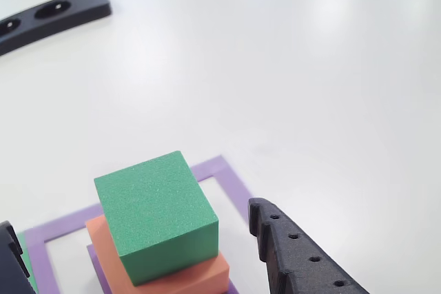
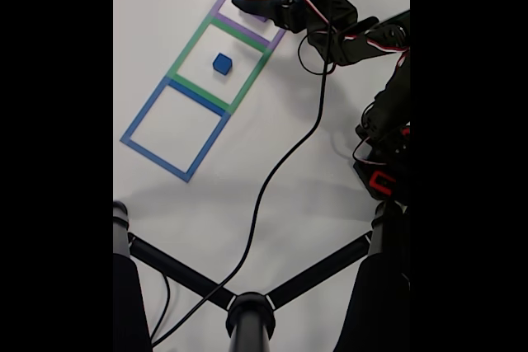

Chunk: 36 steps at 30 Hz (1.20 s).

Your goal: Tower of hanoi

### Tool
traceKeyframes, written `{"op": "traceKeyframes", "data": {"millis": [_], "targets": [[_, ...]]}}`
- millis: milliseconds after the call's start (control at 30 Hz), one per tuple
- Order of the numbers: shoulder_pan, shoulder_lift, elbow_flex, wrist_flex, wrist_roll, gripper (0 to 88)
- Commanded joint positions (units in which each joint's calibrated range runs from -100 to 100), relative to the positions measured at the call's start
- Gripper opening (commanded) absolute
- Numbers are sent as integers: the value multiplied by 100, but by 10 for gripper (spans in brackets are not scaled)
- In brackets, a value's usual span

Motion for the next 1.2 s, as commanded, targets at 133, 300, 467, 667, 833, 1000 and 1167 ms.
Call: {"op": "traceKeyframes", "data": {"millis": [133, 300, 467, 667, 833, 1000, 1167], "targets": [[-87, 93, -345, -233, 0, 382], [-155, 125, -399, -241, 0, 357], [-224, 125, -399, -249, 0, 300], [-254, 149, -399, -249, 0, 250], [-262, 149, -372, -249, 0, 206], [-262, 157, -345, -249, 0, 164], [-254, 165, -308, -249, 0, 121]]}}
